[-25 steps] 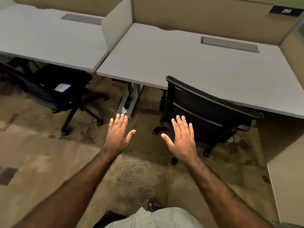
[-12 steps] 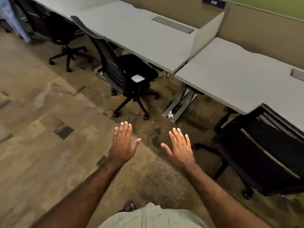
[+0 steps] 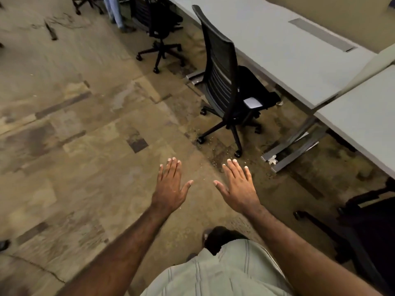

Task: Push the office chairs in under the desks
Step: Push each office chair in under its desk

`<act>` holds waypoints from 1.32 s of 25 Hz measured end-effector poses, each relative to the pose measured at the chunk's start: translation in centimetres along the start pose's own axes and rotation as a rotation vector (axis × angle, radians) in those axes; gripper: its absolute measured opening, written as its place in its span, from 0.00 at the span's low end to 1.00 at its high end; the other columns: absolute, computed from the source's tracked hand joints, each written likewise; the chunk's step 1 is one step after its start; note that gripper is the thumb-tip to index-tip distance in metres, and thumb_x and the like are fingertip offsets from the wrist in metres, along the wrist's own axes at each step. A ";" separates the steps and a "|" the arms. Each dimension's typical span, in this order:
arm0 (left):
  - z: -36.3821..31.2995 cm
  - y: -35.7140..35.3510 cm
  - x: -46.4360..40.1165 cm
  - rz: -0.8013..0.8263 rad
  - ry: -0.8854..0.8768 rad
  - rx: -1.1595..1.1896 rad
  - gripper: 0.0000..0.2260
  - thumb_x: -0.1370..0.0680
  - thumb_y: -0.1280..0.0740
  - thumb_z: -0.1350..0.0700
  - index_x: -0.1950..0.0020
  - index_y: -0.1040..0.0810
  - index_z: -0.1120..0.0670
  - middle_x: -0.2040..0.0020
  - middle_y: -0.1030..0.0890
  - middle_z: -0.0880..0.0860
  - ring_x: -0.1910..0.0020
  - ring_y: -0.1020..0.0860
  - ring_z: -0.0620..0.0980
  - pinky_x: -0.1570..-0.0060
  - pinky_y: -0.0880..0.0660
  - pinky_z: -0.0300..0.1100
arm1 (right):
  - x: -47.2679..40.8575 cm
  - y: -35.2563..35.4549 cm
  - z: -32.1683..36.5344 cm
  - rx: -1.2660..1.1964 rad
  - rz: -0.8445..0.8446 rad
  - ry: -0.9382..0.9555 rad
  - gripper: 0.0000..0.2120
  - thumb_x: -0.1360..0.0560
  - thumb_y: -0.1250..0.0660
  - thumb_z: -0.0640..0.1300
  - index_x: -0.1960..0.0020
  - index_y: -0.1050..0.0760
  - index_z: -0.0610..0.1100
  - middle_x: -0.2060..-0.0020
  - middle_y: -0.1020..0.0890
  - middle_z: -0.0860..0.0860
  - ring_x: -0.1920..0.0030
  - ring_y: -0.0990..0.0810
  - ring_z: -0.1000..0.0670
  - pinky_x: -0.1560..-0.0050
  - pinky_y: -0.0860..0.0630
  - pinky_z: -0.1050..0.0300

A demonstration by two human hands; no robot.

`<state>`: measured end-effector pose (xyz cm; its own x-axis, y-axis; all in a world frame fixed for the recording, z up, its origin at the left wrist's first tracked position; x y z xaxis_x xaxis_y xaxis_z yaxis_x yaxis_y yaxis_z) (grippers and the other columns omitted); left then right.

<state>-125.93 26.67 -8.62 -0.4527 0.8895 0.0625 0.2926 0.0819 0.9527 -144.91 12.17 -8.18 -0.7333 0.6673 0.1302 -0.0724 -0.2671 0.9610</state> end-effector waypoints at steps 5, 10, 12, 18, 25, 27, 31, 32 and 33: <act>7.2 0.5 -2.2 0.023 0.158 -0.004 0.39 0.14 0.53 0.33 0.13 0.54 0.60 0.12 0.55 0.59 0.13 0.61 0.56 0.17 0.67 0.55 | -8.1 -1.3 5.4 0.036 0.029 0.099 0.41 0.16 0.57 0.72 0.13 0.43 0.46 0.12 0.46 0.49 0.12 0.57 0.49 0.16 0.65 0.44; 16.5 2.6 -8.5 0.034 0.270 -0.015 0.42 0.17 0.56 0.31 0.13 0.57 0.60 0.12 0.58 0.59 0.14 0.64 0.55 0.18 0.69 0.54 | -20.1 -2.9 11.0 0.013 0.079 0.184 0.43 0.17 0.59 0.72 0.13 0.45 0.45 0.12 0.48 0.48 0.12 0.57 0.49 0.13 0.61 0.41; 20.1 4.2 -11.5 0.028 0.301 -0.029 0.42 0.17 0.56 0.31 0.13 0.56 0.60 0.12 0.58 0.59 0.14 0.63 0.55 0.17 0.69 0.54 | -25.2 -3.3 13.1 0.018 0.091 0.206 0.44 0.17 0.59 0.72 0.13 0.45 0.44 0.12 0.48 0.48 0.12 0.58 0.49 0.14 0.62 0.42; 29.6 9.7 -19.7 0.026 0.392 -0.034 0.42 0.17 0.58 0.31 0.13 0.58 0.60 0.13 0.59 0.59 0.14 0.64 0.55 0.16 0.66 0.55 | -39.0 -2.6 19.5 0.020 0.134 0.265 0.42 0.16 0.58 0.71 0.12 0.46 0.45 0.12 0.49 0.47 0.12 0.57 0.48 0.14 0.62 0.42; 40.8 14.8 -28.2 -0.034 0.443 0.008 0.41 0.16 0.55 0.31 0.13 0.57 0.60 0.13 0.59 0.58 0.14 0.65 0.54 0.18 0.70 0.53 | -51.7 -2.3 28.7 0.071 0.145 0.347 0.45 0.17 0.61 0.74 0.12 0.48 0.45 0.12 0.49 0.47 0.12 0.57 0.48 0.15 0.62 0.41; 44.7 15.3 -30.8 -0.027 0.432 0.009 0.41 0.16 0.55 0.31 0.13 0.57 0.59 0.12 0.59 0.58 0.14 0.65 0.54 0.17 0.69 0.53 | -55.1 -3.5 31.7 0.100 0.160 0.366 0.47 0.20 0.65 0.75 0.12 0.48 0.45 0.12 0.49 0.47 0.12 0.58 0.47 0.15 0.63 0.41; 52.8 16.9 -36.6 0.010 0.364 0.033 0.42 0.17 0.57 0.30 0.13 0.59 0.59 0.13 0.60 0.58 0.14 0.65 0.54 0.16 0.66 0.56 | -61.8 -5.5 37.5 0.116 0.170 0.320 0.48 0.20 0.66 0.76 0.12 0.50 0.45 0.11 0.52 0.47 0.12 0.60 0.47 0.15 0.65 0.41; 54.8 17.6 -38.0 0.006 0.346 0.032 0.43 0.17 0.58 0.30 0.14 0.59 0.59 0.13 0.60 0.58 0.14 0.65 0.55 0.15 0.65 0.56 | -63.4 -5.8 39.1 0.118 0.163 0.295 0.47 0.20 0.65 0.75 0.11 0.51 0.45 0.11 0.53 0.47 0.12 0.61 0.47 0.16 0.67 0.42; 56.8 18.5 -39.3 0.004 0.329 0.030 0.43 0.18 0.58 0.30 0.14 0.59 0.60 0.13 0.60 0.58 0.14 0.65 0.55 0.15 0.64 0.57 | -64.9 -5.9 40.7 0.121 0.159 0.277 0.47 0.19 0.65 0.75 0.11 0.52 0.45 0.11 0.54 0.47 0.12 0.62 0.47 0.16 0.68 0.43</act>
<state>-54.90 18.73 -10.33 -0.6976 0.6975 0.1636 0.3173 0.0961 0.9435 -69.33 -1.27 -12.32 -0.8859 0.4057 0.2250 0.1256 -0.2572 0.9582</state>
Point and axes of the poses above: each hand's wrist, its own x-axis away from the middle knuckle, its own y-axis out of the back of the hand, z = x × y, the point moved 7 cm from there along -x, towards the middle knuckle
